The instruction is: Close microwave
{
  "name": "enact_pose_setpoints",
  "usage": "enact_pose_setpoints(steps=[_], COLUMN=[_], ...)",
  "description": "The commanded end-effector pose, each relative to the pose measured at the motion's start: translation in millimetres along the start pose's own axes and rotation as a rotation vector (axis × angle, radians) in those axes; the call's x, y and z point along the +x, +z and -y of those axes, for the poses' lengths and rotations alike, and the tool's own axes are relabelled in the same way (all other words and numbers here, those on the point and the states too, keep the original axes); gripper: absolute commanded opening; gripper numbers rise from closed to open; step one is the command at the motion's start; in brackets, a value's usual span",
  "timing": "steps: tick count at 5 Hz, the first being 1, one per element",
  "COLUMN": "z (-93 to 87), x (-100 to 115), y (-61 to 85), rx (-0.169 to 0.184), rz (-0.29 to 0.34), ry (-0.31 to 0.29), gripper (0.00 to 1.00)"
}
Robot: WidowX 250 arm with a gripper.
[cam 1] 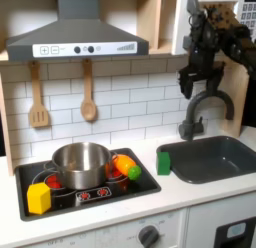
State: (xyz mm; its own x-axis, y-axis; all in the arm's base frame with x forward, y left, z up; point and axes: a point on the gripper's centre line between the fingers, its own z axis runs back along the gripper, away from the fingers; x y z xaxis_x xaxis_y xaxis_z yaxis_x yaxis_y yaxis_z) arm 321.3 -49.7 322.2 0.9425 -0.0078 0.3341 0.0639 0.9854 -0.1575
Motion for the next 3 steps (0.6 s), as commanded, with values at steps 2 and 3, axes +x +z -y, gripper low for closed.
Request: enact_pose_setpoints(steps=[2, 3], z=[-6.4, -7.6], x=[35, 40], y=[-0.5, -2.1], rx=[0.002, 0.001], rz=[0.011, 0.007], ry=[0.018, 0.025], gripper=[1.0, 1.0])
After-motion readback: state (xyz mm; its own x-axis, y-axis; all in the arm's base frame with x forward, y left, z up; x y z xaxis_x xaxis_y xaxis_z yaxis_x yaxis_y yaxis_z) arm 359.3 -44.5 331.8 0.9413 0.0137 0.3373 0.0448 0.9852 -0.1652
